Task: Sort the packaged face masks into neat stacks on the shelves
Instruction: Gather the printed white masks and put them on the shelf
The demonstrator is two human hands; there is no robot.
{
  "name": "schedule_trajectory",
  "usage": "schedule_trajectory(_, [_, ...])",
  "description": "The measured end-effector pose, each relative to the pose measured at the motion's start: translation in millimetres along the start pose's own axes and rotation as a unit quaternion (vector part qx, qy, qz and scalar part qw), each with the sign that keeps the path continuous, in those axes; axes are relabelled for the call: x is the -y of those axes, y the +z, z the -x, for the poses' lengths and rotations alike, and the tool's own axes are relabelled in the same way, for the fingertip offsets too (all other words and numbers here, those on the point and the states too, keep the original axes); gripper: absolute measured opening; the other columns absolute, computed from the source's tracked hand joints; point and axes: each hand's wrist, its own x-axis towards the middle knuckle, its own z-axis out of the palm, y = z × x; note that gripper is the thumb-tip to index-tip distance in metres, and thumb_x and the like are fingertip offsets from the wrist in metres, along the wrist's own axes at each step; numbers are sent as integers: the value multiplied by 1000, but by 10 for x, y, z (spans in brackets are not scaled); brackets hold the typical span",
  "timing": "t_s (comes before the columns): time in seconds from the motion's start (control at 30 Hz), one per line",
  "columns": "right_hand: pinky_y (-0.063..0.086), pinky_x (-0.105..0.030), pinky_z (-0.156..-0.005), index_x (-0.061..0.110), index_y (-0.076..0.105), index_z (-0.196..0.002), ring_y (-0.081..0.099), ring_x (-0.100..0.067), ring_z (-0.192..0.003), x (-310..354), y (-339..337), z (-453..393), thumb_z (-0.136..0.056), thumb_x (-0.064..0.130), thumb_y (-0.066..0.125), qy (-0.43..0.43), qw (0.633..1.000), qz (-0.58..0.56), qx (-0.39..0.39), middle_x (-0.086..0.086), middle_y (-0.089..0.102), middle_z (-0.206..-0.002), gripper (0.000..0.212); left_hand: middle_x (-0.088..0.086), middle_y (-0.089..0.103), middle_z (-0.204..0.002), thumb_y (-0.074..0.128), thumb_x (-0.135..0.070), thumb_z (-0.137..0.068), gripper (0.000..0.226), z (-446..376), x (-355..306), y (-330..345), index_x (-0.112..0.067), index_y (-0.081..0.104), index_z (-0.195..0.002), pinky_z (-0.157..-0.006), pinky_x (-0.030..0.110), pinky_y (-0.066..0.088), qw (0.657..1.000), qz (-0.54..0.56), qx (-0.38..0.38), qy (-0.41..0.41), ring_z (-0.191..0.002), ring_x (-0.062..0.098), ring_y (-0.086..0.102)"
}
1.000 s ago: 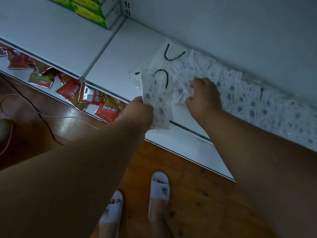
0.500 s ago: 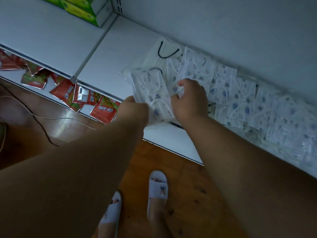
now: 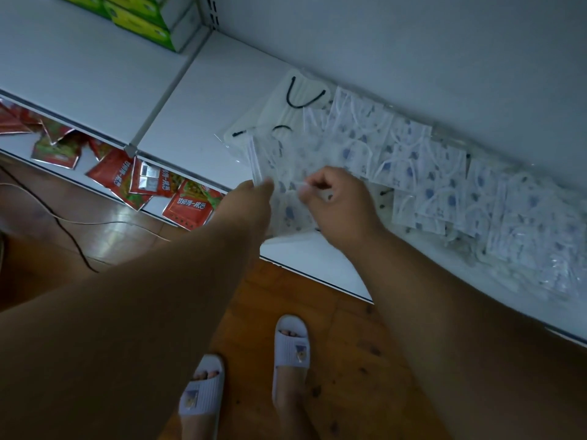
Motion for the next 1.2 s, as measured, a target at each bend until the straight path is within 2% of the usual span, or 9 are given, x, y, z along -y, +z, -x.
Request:
schedule_trajectory(0.1, [52,-33,-79,14,71,-86,63,-15,-87,196,114,145,-94,33,57,-14,994,-43,104,0,67,-92,24,22,61,-130,56,-48,-92,52,80,-59,4,-10,57,-126,-102,54,48,998,-9,60,14,-118,40,60])
schedule_trajectory(0.17, [52,-31,-81,10,71,-92,62,-17,-91,233,130,129,-97,20,52,-11,996,-58,68,-4,68,-99,22,18,66,-119,58,-26,-95,27,-1,-4,-13,-12,62,-117,-95,51,53,1000,-6,-10,13,-108,40,63])
schedule_trajectory(0.27, [44,-24,-94,9,62,-118,52,-22,-123,41,71,-175,-96,16,54,-15,992,115,-52,-10,53,-136,25,7,65,-101,54,-15,-96,14,-83,86,-56,-23,59,-105,-78,34,55,998,10,-62,3,-90,27,63])
schedule_trajectory(0.37, [22,-41,-120,12,34,-148,14,-27,-151,-190,-9,-452,-97,30,56,24,961,275,18,-13,16,-163,58,-1,63,-92,54,-17,-98,19,-103,129,-70,-24,61,-114,-72,30,49,998,5,-58,29,-83,19,60])
schedule_trajectory(0.67, [47,-36,-74,13,56,-85,57,-25,-91,-161,-45,-309,-92,11,55,-21,974,203,-101,-7,60,-95,7,4,60,-109,53,-24,-101,29,-46,113,-42,-17,57,-129,-83,37,49,999,26,-46,-5,-101,28,58])
schedule_trajectory(0.83, [43,-36,-69,5,60,-79,49,-22,-82,100,276,130,-84,12,53,-170,979,91,63,-8,56,-84,11,9,53,-141,54,-29,-101,49,41,-36,-49,-15,42,-147,-108,38,40,995,95,-31,-31,-131,33,49])
schedule_trajectory(0.97, [47,-41,-93,7,61,-107,52,-25,-111,53,229,-110,-89,11,50,-120,979,155,-49,-12,57,-119,21,-2,61,-89,60,-17,-97,17,-3,41,-94,-22,62,-113,-67,29,52,996,55,-72,-25,-85,21,63])
schedule_trajectory(1.07, [26,-45,-119,11,36,-145,20,-31,-148,-153,24,-454,-96,29,56,9,952,305,13,-15,21,-161,56,0,61,-92,61,-21,-97,29,-20,72,-104,-17,63,-125,-75,32,50,998,19,-55,-8,-90,24,62])
schedule_trajectory(1.2, [36,-40,-100,14,52,-128,44,-32,-126,-253,-118,-563,-95,30,58,3,928,372,20,-13,48,-137,37,-4,57,-86,60,-20,-98,33,5,54,-113,-15,60,-131,-71,29,48,999,21,-46,-1,-80,17,58])
